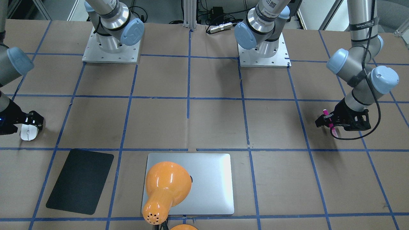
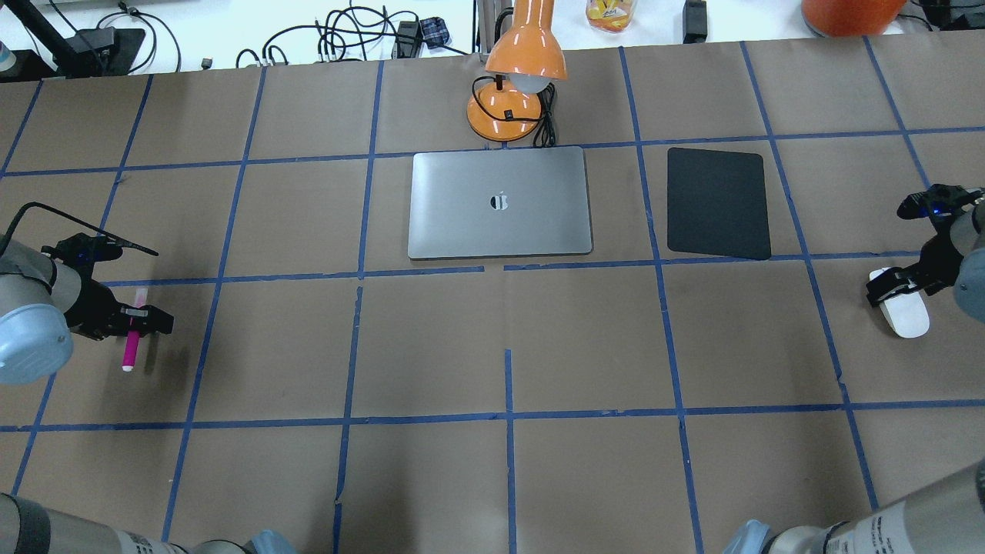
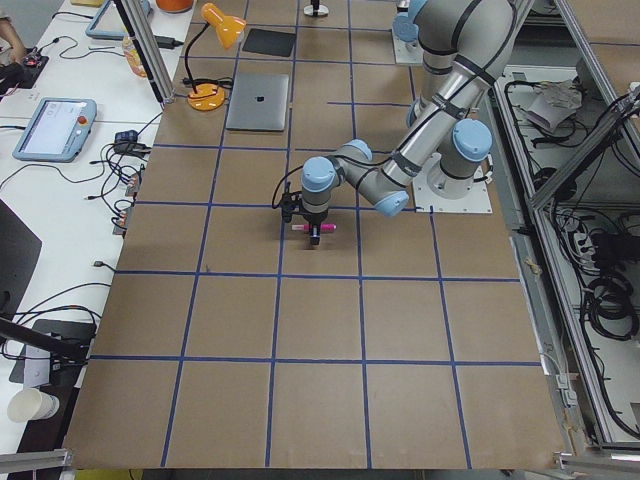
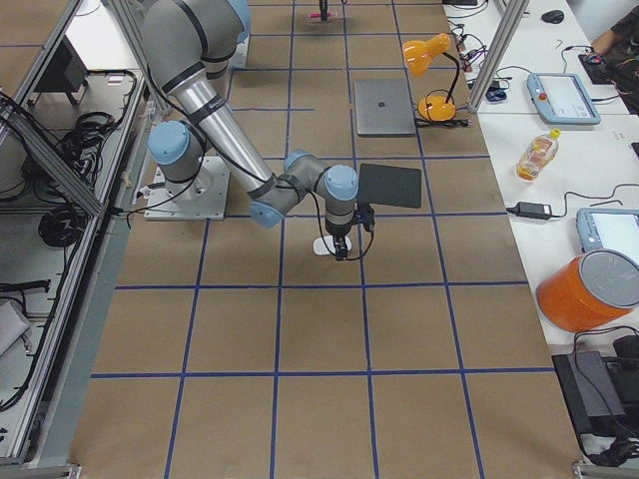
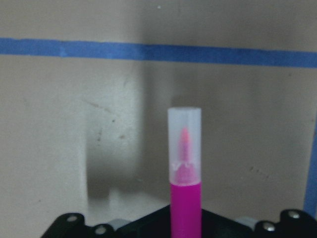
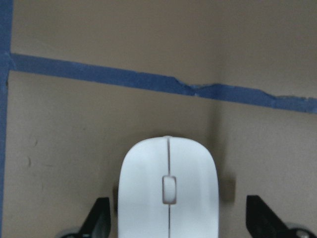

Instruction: Place pen and mouse around notebook

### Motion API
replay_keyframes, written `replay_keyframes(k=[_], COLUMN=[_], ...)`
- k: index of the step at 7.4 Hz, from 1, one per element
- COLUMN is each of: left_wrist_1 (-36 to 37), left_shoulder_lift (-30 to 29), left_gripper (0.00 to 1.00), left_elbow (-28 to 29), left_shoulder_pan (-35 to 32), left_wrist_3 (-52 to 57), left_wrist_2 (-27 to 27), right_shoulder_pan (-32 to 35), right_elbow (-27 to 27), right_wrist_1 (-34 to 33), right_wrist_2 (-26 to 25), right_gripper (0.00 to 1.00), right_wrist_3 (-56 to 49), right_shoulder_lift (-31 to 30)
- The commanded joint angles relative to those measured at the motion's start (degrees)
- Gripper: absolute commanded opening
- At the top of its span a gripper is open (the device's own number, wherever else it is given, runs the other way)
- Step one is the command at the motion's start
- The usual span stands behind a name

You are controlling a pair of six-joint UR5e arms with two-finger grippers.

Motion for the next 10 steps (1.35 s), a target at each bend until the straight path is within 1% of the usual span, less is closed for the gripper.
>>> replay_keyframes(k=[1, 2, 3, 4, 5, 6, 8, 9, 10], left_wrist_1=[-3.6, -3.8, -3.8, -3.8, -3.7, -3.0, -3.0, -2.6, -2.1], left_shoulder_lift=[2.4, 2.7, 2.8, 3.0, 3.8, 3.8, 3.3, 1.6, 1.3], left_gripper=[0.00, 0.00, 0.00, 0.00, 0.00, 0.00, 0.00, 0.00, 0.00], left_elbow=[0.2, 0.8, 0.9, 0.8, 0.9, 1.0, 1.5, 1.4, 1.6], left_shoulder_pan=[-8.0, -12.0, -15.6, -18.7, -23.5, -28.9, -37.4, -39.9, -42.8], left_wrist_3=[-14.2, -20.7, -27.4, -34.5, -45.2, -54.1, -73.5, -80.1, -87.9], left_wrist_2=[0.0, -0.1, -0.1, -0.2, -0.3, 0.3, -0.1, -0.3, -0.3], right_shoulder_pan=[-0.6, -0.7, -0.7, -0.6, -0.6, -0.6, -0.6, -0.5, 0.2], right_elbow=[0.1, 0.2, 0.2, 0.2, 0.1, -0.3, -0.3, -0.4, -0.5], right_wrist_1=[0.3, 0.4, 0.6, 0.7, 1.1, 1.8, 1.8, 2.1, 2.4], right_wrist_2=[0.1, 0.3, 0.3, 0.3, 0.3, 0.1, 0.1, 0.0, 0.1], right_gripper=[0.84, 0.82, 0.76, 0.57, 0.50, 0.44, 0.39, 0.40, 0.41], right_wrist_3=[0.1, 0.1, 0.1, 0.2, 0.2, 0.2, 0.2, 0.2, 1.4], right_shoulder_lift=[0.0, 0.0, -0.1, -0.4, -0.7, -0.9, -0.9, -1.5, -3.6])
